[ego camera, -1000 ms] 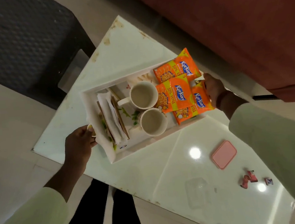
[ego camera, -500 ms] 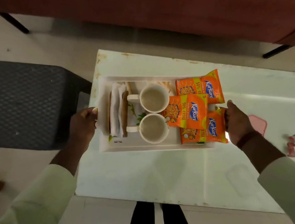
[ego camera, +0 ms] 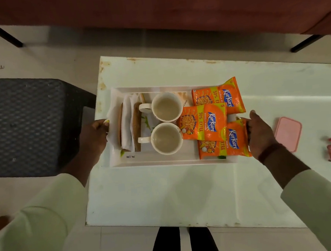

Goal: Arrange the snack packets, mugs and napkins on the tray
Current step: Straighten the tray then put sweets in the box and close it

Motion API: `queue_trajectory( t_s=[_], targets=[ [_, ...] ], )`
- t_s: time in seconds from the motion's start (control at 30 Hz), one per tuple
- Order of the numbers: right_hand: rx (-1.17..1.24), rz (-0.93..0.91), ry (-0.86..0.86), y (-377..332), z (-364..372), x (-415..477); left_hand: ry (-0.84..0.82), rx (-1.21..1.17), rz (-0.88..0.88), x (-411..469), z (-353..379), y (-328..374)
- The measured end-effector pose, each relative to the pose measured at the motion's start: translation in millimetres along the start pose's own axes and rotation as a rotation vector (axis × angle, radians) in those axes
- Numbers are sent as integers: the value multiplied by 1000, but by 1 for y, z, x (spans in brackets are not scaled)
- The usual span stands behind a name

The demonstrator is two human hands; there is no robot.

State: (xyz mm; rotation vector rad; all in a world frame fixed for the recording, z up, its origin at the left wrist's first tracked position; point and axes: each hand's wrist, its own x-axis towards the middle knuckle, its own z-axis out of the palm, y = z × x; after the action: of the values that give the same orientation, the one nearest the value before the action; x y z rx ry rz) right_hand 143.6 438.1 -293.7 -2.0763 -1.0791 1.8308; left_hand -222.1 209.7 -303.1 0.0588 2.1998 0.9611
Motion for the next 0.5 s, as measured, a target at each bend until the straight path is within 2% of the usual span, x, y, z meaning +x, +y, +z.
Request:
queue_trajectory(
  t_s=[0.17, 0.27, 0.37, 0.43, 0.5],
  targets=[
    [-7, 7, 27, 0, 1, -2, -16, -3, 10, 1, 1, -1],
    [-29, -60, 107, -3, 7, -11, -10, 55, 60, -2, -1, 6],
    [-260, -278, 362, -3, 14, -26, 103, 307, 273, -19, -5, 15],
    [-465, -484, 529, 0, 13, -46, 216, 366, 419, -44, -8, 23],
    [-584, -670, 559, 4, 15, -76, 271, 444, 573, -80, -8, 30]
  ],
)
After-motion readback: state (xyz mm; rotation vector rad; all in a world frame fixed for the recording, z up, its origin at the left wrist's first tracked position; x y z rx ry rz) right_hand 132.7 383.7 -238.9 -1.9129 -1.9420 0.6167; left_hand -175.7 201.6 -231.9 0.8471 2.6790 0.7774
